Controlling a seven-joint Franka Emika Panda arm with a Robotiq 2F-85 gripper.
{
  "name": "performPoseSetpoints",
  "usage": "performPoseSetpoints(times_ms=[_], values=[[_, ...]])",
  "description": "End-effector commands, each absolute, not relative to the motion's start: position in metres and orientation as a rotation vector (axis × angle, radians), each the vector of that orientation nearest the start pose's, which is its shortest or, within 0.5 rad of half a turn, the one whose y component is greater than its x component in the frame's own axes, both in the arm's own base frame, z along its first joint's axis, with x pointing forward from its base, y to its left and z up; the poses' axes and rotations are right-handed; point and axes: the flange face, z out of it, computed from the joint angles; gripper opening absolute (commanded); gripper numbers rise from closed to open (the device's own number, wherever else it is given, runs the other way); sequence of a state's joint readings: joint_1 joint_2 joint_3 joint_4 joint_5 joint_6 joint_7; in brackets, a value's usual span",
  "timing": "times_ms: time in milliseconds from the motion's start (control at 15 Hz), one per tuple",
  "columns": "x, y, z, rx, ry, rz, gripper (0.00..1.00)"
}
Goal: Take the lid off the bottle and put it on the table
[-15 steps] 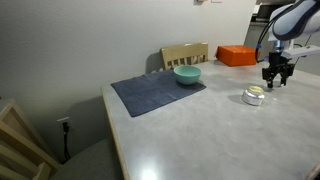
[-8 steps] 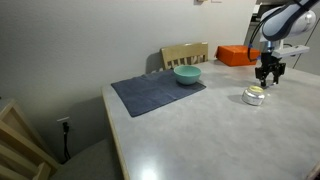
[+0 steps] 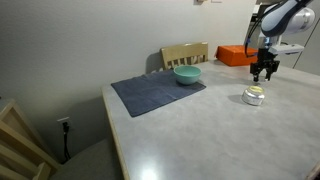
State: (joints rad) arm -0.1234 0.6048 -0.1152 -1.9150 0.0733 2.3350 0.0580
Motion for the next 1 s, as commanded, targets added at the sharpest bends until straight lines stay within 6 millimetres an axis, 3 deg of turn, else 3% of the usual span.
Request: performPoseSetpoints(times_ms=[0,533,800,867,933], values=[[0.594,-0.148,0.159,-3.031,0.489,0.259,0.44],[0.595,-0.146,0.123,-3.067,0.474,0.363,0.44],[0.598,-0.144,0.124,-3.074,0.453,0.39,0.44],[0.597,-0.143,0.125,-3.073,0.449,0.4,0.75],[0.597,-0.142,0.126,-3.072,0.447,0.404,0.93]])
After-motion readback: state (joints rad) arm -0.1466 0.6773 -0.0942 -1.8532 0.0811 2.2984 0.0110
